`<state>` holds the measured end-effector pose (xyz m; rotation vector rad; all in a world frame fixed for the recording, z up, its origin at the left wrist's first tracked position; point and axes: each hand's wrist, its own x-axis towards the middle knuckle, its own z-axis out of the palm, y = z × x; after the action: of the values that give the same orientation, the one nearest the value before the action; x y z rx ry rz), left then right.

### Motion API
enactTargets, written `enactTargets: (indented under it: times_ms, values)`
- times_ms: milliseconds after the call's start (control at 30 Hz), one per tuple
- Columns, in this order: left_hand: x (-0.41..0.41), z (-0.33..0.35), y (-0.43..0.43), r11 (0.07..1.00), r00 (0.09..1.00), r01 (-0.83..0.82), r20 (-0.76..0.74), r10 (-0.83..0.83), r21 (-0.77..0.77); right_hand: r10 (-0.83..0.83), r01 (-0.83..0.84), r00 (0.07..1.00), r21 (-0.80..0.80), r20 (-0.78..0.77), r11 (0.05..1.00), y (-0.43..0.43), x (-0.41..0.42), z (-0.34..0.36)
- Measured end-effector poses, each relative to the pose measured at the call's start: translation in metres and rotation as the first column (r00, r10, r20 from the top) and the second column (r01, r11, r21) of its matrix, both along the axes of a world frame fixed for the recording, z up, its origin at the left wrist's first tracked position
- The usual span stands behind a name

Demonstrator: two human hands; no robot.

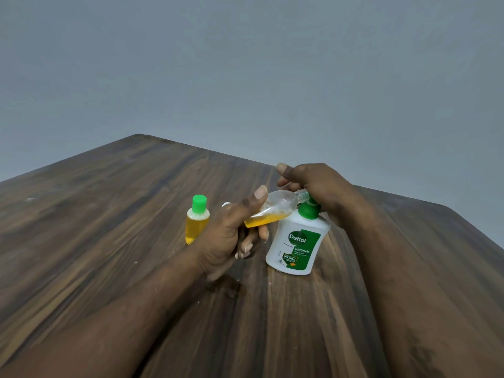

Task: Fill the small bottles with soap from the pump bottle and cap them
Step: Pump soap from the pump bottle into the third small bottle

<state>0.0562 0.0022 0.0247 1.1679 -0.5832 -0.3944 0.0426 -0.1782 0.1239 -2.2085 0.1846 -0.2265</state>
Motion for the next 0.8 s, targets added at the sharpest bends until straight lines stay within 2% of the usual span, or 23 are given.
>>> enactTargets:
  times_ms: [133, 300, 467, 600, 800]
  values:
    - [-0.001, 0.000, 0.001, 1.000, 1.000, -0.013, 0.012, 0.013, 0.025, 0.011, -0.011, 1.000, -0.009, -0.011, 1.000, 0.000, -0.001, -0.002]
    - [0.011, -0.011, -0.005, 0.994, 0.995, -0.100, -0.027, 0.101, 0.044, -0.007, 0.005, 0.996, 0.021, 0.083, 1.000, -0.001, 0.000, -0.001]
    - [0.009, -0.009, -0.009, 0.999, 0.997, -0.047, -0.058, 0.047, 0.002, -0.004, -0.004, 0.984, 0.046, 0.178, 0.999, -0.002, -0.003, 0.010]
    - [0.006, -0.005, -0.008, 0.999, 0.997, -0.049, -0.058, 0.049, 0.006, -0.081, 0.056, 0.966, 0.105, 0.246, 0.993, -0.001, 0.000, 0.010]
    - [-0.007, 0.007, -0.002, 1.000, 1.000, -0.022, -0.014, 0.022, -0.019, -0.007, 0.000, 0.998, 0.110, 0.066, 0.994, -0.004, 0.004, -0.002]
